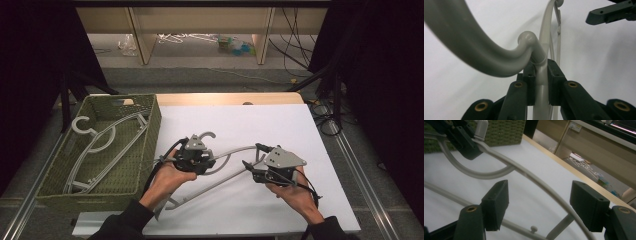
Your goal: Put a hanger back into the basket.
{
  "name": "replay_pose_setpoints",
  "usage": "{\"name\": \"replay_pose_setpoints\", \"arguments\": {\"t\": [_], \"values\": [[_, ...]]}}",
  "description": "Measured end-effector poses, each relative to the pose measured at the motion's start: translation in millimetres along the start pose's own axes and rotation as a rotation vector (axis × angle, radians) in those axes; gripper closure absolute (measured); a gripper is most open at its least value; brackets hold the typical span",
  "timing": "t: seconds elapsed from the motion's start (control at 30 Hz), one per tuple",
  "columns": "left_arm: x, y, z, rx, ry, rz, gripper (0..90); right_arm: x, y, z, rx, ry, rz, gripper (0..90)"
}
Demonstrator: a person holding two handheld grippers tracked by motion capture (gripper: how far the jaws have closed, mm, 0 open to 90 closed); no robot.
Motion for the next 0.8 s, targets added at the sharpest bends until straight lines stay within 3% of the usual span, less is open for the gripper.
{"name": "replay_pose_setpoints", "arguments": {"t": [0.17, 0.4, 0.47, 0.63, 0.73, 0.77, 0.8], "values": [[0.7, -11.0, 19.0, -0.047, -0.012, 0.013, 79.5, 6.6, -3.0, 17.6, -0.040, -0.013, -0.095, 30.4], [3.8, -14.0, 38.8, -0.094, -0.024, 0.057, 79.5, 14.0, -0.9, 37.7, -0.053, -0.020, -0.171, 27.5], [5.8, -12.5, 42.6, -0.114, -0.017, 0.103, 79.4, 14.8, 3.5, 40.5, -0.040, -0.025, -0.215, 27.2], [9.8, -14.5, 56.7, -0.160, 0.012, 0.165, 79.5, 15.3, 9.9, 44.0, -0.031, -0.022, -0.207, 27.2], [11.9, -17.4, 67.2, -0.170, 0.008, 0.172, 79.4, 16.4, 9.3, 46.0, -0.036, -0.025, -0.205, 27.2], [13.0, -18.0, 71.1, -0.181, 0.009, 0.156, 79.4, 17.5, 9.5, 45.8, -0.044, -0.019, -0.209, 27.2], [11.8, -17.6, 74.5, -0.178, 0.011, 0.184, 79.4, 17.8, 9.6, 46.9, -0.037, -0.025, -0.210, 27.2]]}}
Point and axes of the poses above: each handheld gripper's, and its own axes: z roughly backward along the jaws, y roughly out of its underside, x roughly to its left, the point moved 1 cm from there along -z, roughly forward along the jaws, and after that the axes turned 12 degrees about -x, right-handed, at the moved point
